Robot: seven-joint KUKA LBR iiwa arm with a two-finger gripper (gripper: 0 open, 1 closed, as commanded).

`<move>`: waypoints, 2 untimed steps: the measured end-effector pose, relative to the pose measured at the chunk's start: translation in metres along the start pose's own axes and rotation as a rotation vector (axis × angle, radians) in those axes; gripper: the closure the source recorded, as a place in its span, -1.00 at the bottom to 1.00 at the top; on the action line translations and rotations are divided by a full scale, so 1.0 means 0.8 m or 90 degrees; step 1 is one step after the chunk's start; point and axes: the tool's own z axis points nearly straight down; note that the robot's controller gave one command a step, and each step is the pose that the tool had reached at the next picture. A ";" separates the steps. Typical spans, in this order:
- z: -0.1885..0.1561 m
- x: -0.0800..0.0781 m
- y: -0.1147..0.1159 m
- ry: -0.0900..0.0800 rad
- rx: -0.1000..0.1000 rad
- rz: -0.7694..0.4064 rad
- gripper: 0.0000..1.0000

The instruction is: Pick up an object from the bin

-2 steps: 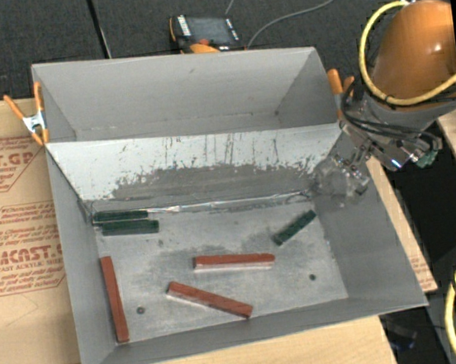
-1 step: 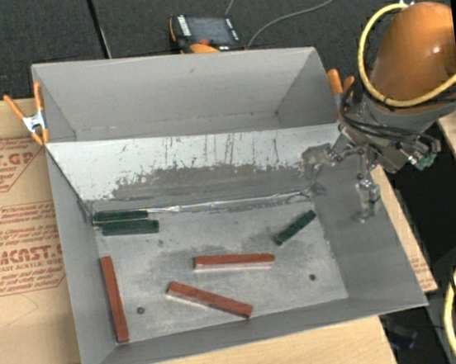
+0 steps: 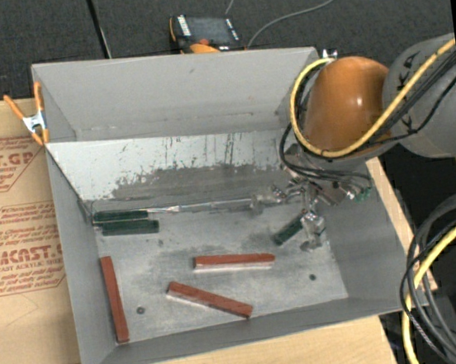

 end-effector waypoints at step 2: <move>0.076 0.018 -0.021 -0.001 0.005 -0.040 1.00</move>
Offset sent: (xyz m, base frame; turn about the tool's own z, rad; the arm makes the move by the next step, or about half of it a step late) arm -0.0021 -0.0225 -0.0612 -0.0637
